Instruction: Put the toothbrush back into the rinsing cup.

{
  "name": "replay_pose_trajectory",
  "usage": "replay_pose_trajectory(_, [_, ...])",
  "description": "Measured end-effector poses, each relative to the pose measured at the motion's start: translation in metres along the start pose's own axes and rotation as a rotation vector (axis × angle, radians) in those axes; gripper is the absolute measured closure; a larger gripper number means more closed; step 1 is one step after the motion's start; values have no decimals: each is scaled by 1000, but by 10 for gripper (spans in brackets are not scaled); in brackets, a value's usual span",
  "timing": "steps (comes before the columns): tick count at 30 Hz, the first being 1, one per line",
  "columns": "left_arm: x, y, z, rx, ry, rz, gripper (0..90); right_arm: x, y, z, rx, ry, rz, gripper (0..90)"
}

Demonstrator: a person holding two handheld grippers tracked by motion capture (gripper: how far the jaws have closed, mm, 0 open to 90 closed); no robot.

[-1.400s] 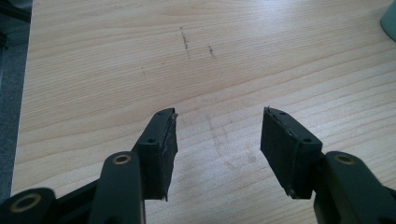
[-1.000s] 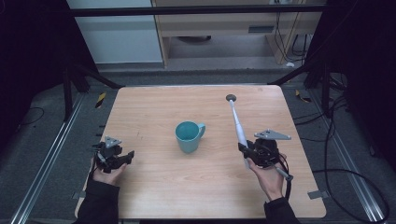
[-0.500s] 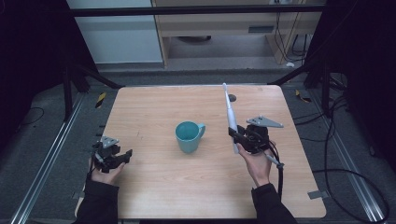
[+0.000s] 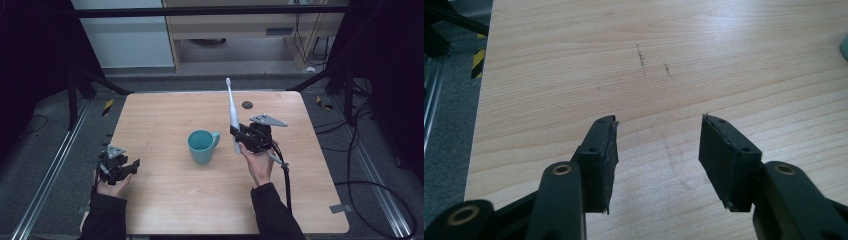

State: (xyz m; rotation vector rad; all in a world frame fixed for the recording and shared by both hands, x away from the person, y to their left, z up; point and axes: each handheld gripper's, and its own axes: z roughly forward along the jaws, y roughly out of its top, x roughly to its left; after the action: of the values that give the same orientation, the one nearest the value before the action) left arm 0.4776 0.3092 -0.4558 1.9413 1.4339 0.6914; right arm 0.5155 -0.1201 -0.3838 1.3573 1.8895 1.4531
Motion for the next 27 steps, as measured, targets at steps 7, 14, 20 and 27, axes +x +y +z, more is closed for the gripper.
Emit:
replay_pose_trajectory(7, [1,0,0,-2,0,-2,491,10,7,9,-43,9,-1,663])
replay_pose_trajectory(14, [1,0,-1,-6,2,-4,491,22,13,21,-67,14,-9,663])
replay_pose_trajectory(20, [2,0,-1,-8,3,-3,491,31,17,31,-89,10,-8,663])
replay_pose_trajectory(27, [2,0,-1,-14,2,-7,491,42,21,42,-110,19,-5,663])
